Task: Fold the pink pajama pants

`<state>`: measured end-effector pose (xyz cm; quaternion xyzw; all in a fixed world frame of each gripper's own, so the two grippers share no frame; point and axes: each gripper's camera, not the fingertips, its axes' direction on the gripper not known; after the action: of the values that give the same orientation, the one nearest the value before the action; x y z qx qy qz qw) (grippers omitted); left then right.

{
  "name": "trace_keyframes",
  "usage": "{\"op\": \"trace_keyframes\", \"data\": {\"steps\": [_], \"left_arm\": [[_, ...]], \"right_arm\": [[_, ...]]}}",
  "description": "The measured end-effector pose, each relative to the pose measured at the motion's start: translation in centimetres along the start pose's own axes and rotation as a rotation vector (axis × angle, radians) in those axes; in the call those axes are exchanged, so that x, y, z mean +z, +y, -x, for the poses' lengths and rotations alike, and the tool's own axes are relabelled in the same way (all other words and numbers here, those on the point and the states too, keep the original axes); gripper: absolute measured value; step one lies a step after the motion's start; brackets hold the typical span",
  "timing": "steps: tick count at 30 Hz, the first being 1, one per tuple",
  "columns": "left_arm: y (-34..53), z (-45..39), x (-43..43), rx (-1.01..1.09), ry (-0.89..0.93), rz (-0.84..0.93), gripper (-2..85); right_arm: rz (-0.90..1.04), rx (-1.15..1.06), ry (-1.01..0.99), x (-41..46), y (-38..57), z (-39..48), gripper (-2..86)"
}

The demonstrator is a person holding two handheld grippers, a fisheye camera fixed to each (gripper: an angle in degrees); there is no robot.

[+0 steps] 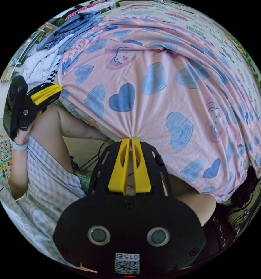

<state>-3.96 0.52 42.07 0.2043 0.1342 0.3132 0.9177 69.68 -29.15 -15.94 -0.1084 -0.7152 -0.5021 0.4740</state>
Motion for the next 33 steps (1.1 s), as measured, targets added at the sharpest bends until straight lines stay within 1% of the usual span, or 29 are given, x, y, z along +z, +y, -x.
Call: {"op": "trace_keyframes", "data": {"steps": [8,12,15,17,21,23,24,26,29,30,31,32,33], "left_arm": [[0.4,-0.3,-1.5,0.062,-0.050,0.027,-0.6],[0.5,-0.2,-2.4,0.091,-0.072,0.052,-0.1],[0.6,-0.2,-3.4,0.112,-0.134,0.072,0.8],[1.0,-0.2,-5.0,0.138,-0.247,0.036,1.0],[1.6,0.2,-7.6,0.182,-0.362,0.002,0.4],[1.9,0.8,-9.3,0.194,-0.422,-0.009,0.5],[1.9,1.0,-9.6,0.198,-0.434,-0.008,0.5],[2.1,2.0,-10.6,0.203,-0.479,0.015,0.7],[2.6,3.7,-11.3,0.209,-0.506,0.060,1.3],[2.9,4.2,-11.5,0.199,-0.501,0.058,1.4],[3.3,5.5,-11.9,0.151,-0.439,0.049,1.8],[3.8,7.3,-12.2,0.076,-0.340,0.056,2.4],[4.0,8.4,-12.4,0.031,-0.287,0.061,2.8]], "right_arm": [[-0.038,0.027,-0.045,-2.4,3.9,-1.0,-0.4],[-0.052,0.087,-0.021,-3.9,7.2,-2.7,-0.6],[-0.150,0.146,-0.120,-6.4,11.0,-5.0,-0.6],[-0.242,0.229,-0.156,-8.6,14.4,-7.3,-0.5],[-0.402,0.369,-0.213,-11.9,19.9,-11.4,-0.4],[-0.510,0.482,-0.260,-13.7,23.8,-14.4,-0.2],[-0.533,0.513,-0.269,-14.1,24.8,-15.1,-0.1],[-0.603,0.646,-0.279,-15.4,28.8,-17.9,0.4],[-0.623,0.760,-0.256,-16.6,33.1,-20.7,1.4],[-0.618,0.780,-0.249,-16.8,33.8,-21.1,1.6],[-0.618,0.814,-0.239,-17.2,35.3,-22.0,2.4],[-0.620,0.842,-0.244,-17.4,36.7,-22.7,3.5],[-0.620,0.853,-0.253,-17.5,37.3,-23.1,4.1]]}}
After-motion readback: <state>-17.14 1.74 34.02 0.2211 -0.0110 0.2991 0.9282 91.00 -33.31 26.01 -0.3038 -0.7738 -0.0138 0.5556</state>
